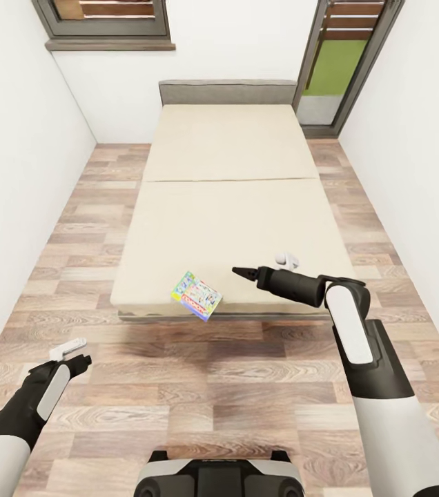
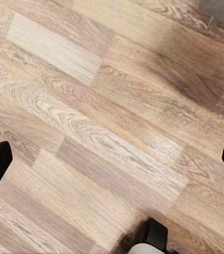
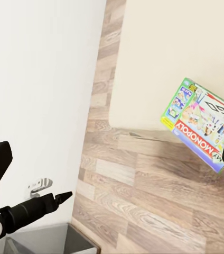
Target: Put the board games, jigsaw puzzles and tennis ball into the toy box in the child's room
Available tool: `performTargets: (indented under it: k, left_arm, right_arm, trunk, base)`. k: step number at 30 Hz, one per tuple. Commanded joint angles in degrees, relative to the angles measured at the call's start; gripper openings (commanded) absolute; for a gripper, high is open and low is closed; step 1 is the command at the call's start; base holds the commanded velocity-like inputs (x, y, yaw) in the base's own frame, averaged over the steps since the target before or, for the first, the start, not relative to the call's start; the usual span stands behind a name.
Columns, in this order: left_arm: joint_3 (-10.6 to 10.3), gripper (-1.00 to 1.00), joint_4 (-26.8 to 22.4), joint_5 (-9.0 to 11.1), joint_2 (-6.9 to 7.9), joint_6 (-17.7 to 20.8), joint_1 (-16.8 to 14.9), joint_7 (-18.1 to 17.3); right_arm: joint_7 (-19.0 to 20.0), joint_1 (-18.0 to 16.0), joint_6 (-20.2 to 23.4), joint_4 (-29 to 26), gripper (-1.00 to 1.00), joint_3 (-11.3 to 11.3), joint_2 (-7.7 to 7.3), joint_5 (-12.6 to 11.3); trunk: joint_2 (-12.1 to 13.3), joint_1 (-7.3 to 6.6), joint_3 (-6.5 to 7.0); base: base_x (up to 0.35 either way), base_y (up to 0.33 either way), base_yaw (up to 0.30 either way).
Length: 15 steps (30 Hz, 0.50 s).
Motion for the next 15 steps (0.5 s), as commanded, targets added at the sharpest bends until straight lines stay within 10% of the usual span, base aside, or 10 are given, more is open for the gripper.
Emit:
performTargets:
  k: [1,15]
  left_arm:
    - [-0.1,1.0,-0.1,0.61,0.04,0.2,-0.01,0.43]
    - [-0.35,1.0,-0.1,0.57,-0.03,0.2,0.07,0.44]
  right_arm:
    - [0.56,0.0,0.15,-0.02,1.0,0.03,-0.02,0.61]
    - [0.55,0.23,0.13,0.03,1.0,0.07,-0.04,0.62]
  trunk:
    - [-0.09,0.04,0.03]
    - [-0.09,0.04,1.36]
  base:
    - [0.0,0.0,0.0]
    - [0.0,0.0,0.0]
